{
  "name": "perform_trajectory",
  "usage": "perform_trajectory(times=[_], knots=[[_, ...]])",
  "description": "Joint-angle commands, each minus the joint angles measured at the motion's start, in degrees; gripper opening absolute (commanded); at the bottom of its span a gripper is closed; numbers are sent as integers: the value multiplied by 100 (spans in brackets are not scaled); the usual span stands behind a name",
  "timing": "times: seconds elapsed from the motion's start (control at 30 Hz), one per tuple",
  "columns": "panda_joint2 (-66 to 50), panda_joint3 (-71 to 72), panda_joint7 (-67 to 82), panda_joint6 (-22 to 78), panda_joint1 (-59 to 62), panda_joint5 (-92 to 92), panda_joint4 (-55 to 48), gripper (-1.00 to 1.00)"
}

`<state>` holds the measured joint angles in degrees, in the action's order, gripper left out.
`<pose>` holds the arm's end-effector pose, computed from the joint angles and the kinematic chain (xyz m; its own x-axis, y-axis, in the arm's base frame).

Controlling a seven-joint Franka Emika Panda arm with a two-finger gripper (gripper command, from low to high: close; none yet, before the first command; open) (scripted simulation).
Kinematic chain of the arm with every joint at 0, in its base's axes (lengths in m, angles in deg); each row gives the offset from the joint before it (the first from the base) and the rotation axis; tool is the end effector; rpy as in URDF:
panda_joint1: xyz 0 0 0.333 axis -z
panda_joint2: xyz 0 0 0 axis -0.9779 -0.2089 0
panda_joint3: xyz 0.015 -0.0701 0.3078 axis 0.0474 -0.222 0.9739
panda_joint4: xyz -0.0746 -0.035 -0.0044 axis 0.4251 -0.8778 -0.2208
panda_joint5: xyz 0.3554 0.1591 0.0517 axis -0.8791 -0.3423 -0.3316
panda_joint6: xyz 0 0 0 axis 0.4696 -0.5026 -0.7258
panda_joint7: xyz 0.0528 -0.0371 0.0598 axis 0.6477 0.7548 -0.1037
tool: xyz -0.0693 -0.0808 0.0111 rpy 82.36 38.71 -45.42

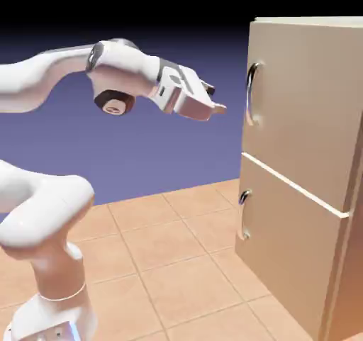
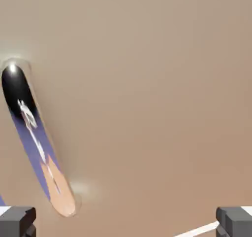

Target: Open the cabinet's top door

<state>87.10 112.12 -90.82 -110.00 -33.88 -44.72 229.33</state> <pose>0.2901 0.0012 0.5977 0.0692 -0.8715 0.4855 -0.3160 -0.4808 -0.8179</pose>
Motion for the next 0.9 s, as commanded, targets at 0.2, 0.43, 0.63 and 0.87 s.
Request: perform_trajectory(times=[0.2, 0.43, 0.63, 0.87], knots=[[885, 761, 722, 568, 958, -1745, -105, 0], [1769, 1523, 1444, 1135, 1916, -3489, -209, 0], [2528, 2175, 2063, 1622, 2738, -4985, -299, 0], [2702, 2558, 2098, 1876, 3778, -5812, -996, 0]])
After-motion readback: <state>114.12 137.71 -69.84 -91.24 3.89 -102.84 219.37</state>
